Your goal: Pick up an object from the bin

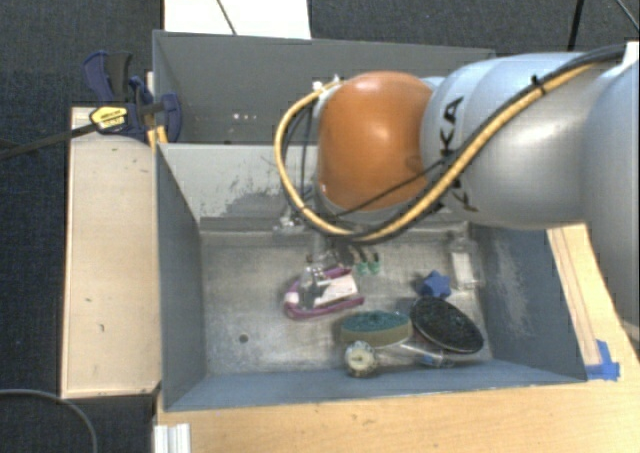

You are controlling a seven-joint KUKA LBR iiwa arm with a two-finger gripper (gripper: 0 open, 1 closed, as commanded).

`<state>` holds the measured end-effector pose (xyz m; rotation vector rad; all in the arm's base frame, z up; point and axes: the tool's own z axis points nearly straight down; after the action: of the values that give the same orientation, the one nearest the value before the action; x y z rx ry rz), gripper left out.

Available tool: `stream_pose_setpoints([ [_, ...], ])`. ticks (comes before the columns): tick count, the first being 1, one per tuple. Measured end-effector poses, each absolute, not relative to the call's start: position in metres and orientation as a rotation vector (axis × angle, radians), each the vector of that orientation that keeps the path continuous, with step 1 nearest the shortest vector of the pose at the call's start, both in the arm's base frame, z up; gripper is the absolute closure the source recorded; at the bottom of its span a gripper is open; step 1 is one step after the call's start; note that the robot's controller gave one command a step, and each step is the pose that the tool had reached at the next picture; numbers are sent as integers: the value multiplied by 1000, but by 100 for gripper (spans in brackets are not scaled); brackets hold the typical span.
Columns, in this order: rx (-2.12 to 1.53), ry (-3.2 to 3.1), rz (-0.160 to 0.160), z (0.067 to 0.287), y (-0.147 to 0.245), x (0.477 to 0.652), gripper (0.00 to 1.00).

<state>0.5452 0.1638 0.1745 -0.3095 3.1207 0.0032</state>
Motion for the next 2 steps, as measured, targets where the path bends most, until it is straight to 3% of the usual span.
stream_pose_setpoints([
  [1,-541,3100,9,84,94,583,0],
  [2,-547,3115,1,87,94,581,100],
])
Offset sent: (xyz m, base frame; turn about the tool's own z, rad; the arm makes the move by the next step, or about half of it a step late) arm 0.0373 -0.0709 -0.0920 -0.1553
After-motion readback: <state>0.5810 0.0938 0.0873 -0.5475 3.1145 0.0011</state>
